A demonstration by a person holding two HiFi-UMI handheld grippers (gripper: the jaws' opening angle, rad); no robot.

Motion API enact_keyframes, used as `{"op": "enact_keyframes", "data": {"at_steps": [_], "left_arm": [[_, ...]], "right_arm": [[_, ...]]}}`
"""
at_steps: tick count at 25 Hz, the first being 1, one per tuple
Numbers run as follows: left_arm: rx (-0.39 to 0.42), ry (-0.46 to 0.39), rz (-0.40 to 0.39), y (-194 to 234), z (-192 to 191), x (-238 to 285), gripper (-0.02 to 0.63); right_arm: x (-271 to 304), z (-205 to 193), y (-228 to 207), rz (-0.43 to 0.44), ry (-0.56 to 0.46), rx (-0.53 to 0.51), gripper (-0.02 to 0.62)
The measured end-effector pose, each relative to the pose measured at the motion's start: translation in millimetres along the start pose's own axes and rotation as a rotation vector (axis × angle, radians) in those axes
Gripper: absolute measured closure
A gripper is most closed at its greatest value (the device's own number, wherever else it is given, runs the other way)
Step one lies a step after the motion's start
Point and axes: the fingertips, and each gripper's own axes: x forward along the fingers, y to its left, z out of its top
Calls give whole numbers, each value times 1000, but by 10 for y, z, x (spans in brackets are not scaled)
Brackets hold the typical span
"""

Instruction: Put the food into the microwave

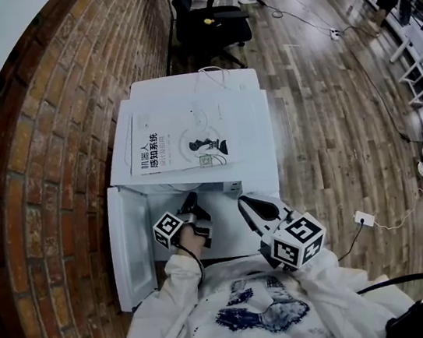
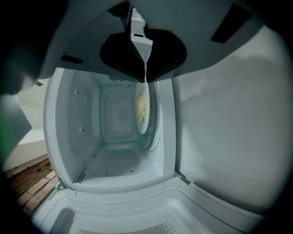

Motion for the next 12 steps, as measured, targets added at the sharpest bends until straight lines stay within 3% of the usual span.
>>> {"op": "enact_keyframes", "data": {"at_steps": [12], "left_arm": [[287,20,-40,-399,-135,-506,598]], "right_arm": [[-111,-138,236,61,-4,23,581]]}}
